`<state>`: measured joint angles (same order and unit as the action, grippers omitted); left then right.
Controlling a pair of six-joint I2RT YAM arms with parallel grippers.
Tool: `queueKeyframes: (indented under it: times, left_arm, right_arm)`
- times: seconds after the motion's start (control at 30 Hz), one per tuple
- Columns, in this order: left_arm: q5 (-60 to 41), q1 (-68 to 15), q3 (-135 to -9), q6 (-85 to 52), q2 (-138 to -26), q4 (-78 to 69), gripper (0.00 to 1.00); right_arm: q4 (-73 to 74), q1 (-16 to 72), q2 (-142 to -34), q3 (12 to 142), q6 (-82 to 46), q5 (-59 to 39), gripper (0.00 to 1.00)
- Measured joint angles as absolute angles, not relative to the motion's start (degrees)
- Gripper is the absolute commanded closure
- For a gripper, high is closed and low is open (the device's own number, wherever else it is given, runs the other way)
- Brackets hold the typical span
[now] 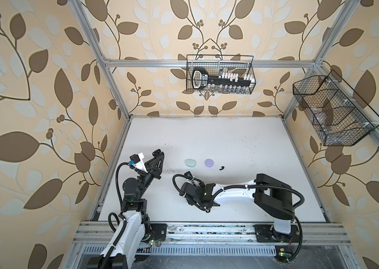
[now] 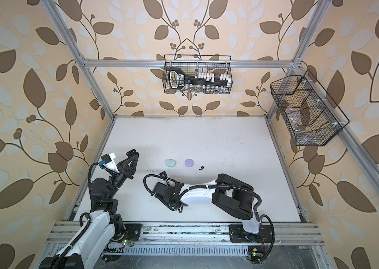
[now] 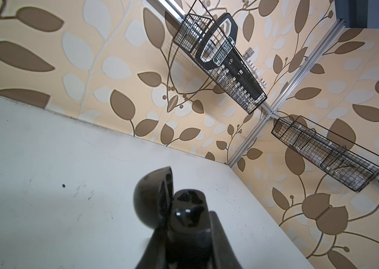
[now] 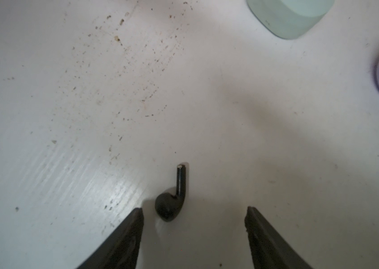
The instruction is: Insert the wireless bluetooth earbuds into the charging case
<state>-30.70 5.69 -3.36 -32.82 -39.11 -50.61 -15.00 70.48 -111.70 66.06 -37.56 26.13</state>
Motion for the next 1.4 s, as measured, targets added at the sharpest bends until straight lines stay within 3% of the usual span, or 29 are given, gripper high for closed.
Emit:
queueKeyframes:
  times: [0.27, 0.97, 1.1, 1.27, 1.4]
  left_arm:
    - [-30.7, 5.7, -3.3, -32.8, -39.1, -50.6, 1.00]
    - [-31.9, 5.6, -3.1, -32.8, -41.8, -53.0, 1.00]
    - [-34.0, 3.2, -2.8, -32.7, -47.2, -57.8, 1.00]
    - [-35.9, 1.0, -2.6, -31.5, -53.2, -62.9, 1.00]
    - [-35.5, -0.2, -2.5, -29.8, -56.7, -66.4, 1.00]
  right_arm:
    - [-12.9, 69.5, -110.8, 63.7, -39.7, 27.3, 0.41]
    - [-9.0, 62.7, -108.4, 59.2, -38.6, 28.3, 0.48]
    - [-10.2, 61.6, -107.9, 59.7, -38.1, 26.0, 0.47]
    - [-14.9, 60.7, -102.9, 59.6, -39.9, 22.1, 0.37]
    - [-15.4, 60.7, -99.0, 60.3, -42.6, 19.2, 0.38]
